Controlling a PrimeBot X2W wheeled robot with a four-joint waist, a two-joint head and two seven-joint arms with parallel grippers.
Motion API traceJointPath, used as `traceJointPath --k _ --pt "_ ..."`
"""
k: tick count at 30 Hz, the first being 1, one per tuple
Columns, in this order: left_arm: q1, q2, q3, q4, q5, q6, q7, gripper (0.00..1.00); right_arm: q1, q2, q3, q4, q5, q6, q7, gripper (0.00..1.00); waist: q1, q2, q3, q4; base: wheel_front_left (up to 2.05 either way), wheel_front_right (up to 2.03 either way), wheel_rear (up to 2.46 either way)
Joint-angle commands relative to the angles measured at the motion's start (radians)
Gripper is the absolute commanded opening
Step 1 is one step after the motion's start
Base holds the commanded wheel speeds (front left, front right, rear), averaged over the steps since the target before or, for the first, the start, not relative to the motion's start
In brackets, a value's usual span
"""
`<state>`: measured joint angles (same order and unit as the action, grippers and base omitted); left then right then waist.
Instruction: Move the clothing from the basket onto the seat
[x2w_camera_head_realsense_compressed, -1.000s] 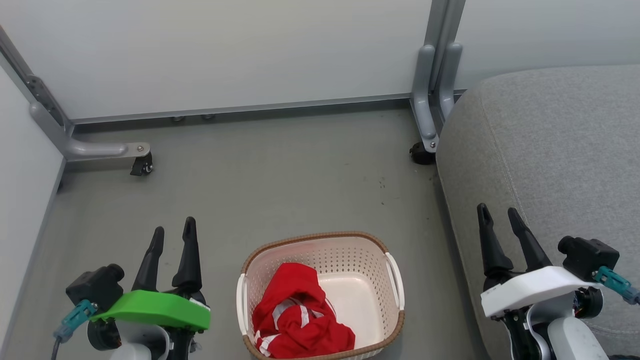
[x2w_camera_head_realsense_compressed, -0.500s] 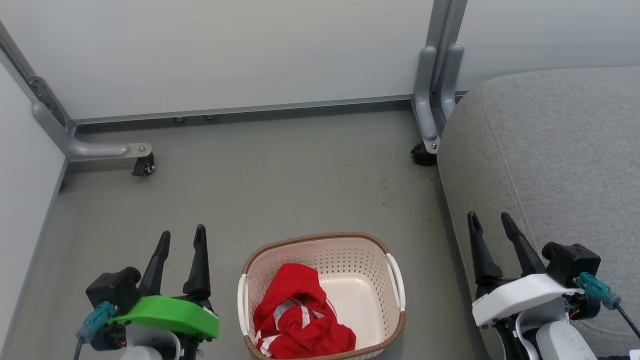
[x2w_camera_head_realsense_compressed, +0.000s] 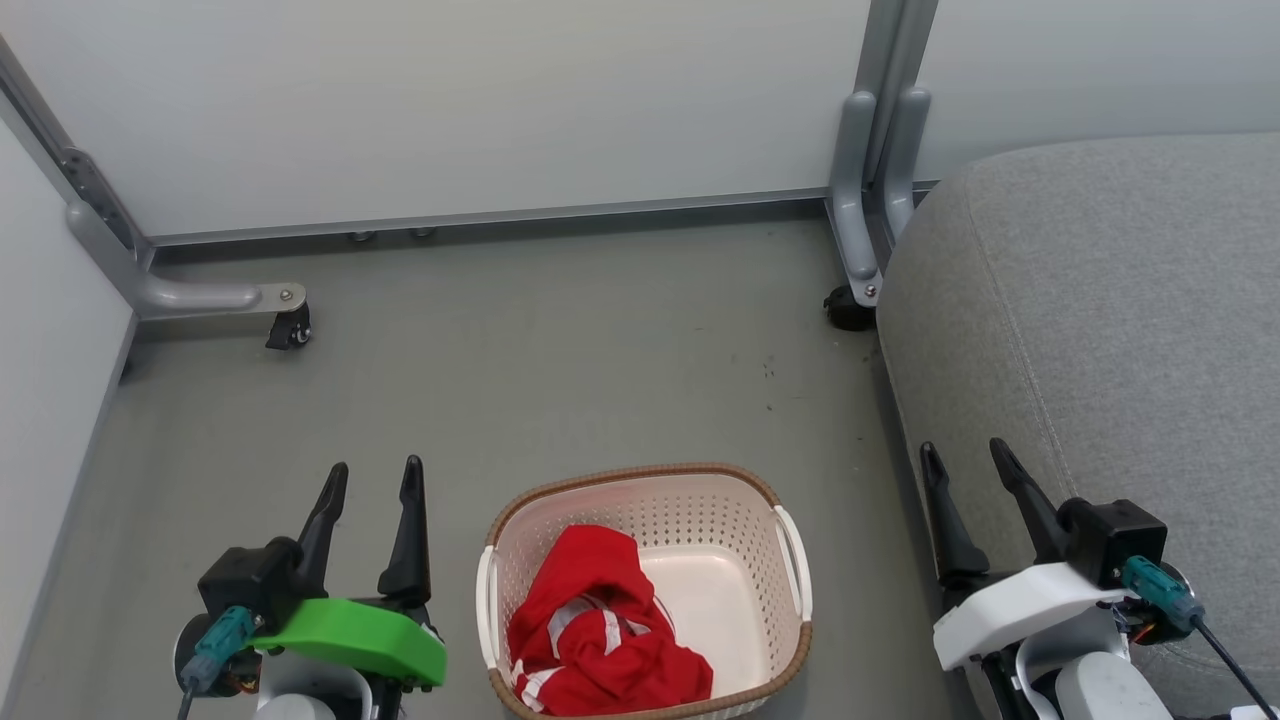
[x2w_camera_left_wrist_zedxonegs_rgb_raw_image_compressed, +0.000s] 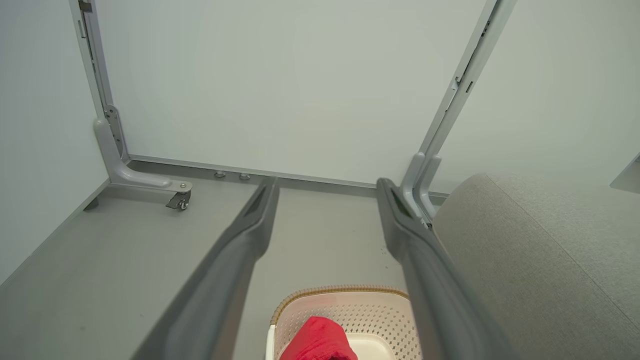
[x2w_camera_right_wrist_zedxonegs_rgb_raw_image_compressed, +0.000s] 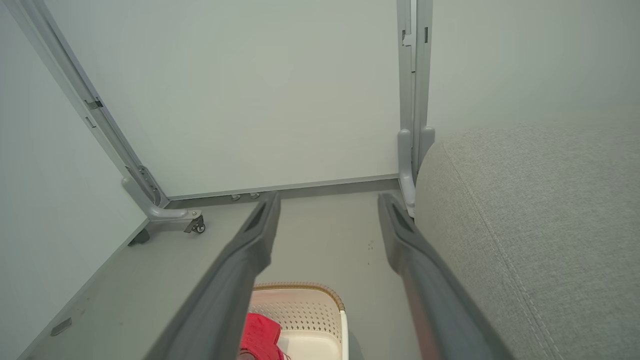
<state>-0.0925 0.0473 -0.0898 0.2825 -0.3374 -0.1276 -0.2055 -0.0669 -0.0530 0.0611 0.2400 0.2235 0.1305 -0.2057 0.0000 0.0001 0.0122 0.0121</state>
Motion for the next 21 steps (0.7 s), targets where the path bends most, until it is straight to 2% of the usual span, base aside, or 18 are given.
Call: traceJointPath --k 1,21 --pt "0.000 0.004 0.002 -0.003 0.022 -0.004 -0.010 1.00 -0.012 -0.003 0.001 -0.001 -0.024 0.000 -0.012 1.00 0.0000 -0.0001 0.001 0.000 0.00 0.00 0.00" --pt "-0.003 0.005 -0.010 0.036 0.146 0.006 -0.048 1.00 0.003 0.001 0.015 -0.013 -0.149 0.000 -0.049 1.00 0.0000 -0.0001 0.006 0.010 0.00 0.00 0.00"
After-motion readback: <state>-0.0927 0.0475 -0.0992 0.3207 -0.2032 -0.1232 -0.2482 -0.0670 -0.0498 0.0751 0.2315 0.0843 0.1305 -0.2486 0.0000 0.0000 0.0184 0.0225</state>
